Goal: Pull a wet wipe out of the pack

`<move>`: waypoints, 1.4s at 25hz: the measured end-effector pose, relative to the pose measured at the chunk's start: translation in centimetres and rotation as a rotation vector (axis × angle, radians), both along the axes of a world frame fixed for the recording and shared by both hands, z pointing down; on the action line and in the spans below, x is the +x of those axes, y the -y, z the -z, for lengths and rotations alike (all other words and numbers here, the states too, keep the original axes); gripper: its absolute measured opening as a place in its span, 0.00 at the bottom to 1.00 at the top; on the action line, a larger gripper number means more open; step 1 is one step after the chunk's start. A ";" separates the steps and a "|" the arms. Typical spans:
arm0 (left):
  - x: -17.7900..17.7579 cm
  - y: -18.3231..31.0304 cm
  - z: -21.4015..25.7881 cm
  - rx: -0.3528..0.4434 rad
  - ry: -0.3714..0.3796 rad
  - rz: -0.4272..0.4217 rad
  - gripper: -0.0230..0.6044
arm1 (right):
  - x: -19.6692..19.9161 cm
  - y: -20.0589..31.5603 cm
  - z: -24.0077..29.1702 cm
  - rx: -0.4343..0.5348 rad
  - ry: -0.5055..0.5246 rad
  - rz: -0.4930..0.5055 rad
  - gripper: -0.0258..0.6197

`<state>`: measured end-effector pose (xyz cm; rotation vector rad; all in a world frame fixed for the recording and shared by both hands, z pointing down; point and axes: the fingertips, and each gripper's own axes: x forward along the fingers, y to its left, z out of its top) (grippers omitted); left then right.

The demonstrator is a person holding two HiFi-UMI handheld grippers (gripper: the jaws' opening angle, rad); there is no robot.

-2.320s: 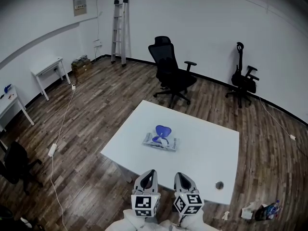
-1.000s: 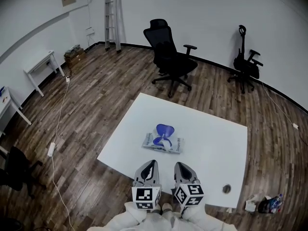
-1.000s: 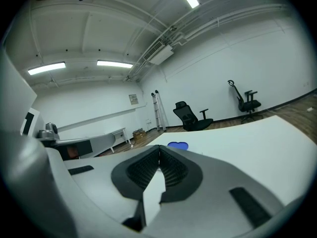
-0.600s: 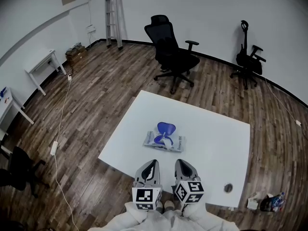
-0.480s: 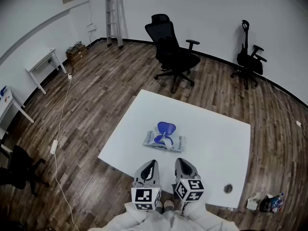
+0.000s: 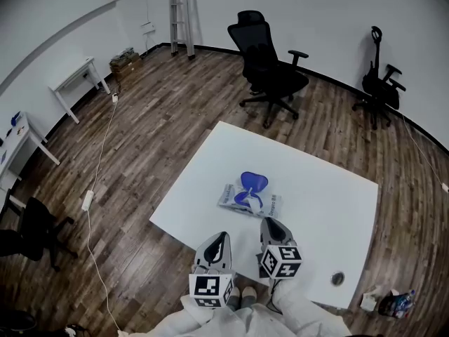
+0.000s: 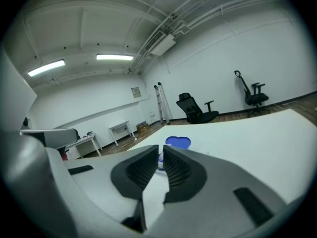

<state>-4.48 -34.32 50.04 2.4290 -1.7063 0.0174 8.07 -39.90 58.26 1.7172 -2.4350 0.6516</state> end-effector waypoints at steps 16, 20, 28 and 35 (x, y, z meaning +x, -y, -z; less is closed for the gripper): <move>-2.4 0.4 -1.0 -0.027 0.025 0.066 0.03 | -1.4 3.0 -4.5 -0.094 -0.040 0.038 0.12; -2.4 0.4 -1.3 -0.033 0.027 0.064 0.03 | -1.5 3.4 -5.6 -0.121 -0.039 0.029 0.14; -2.6 0.5 -2.0 -0.056 0.031 0.073 0.03 | -1.9 4.6 -6.9 -0.151 -0.042 0.030 0.20; -3.4 0.7 -2.7 -0.075 0.038 0.092 0.03 | -1.7 5.6 -7.9 -0.170 -0.066 0.016 0.20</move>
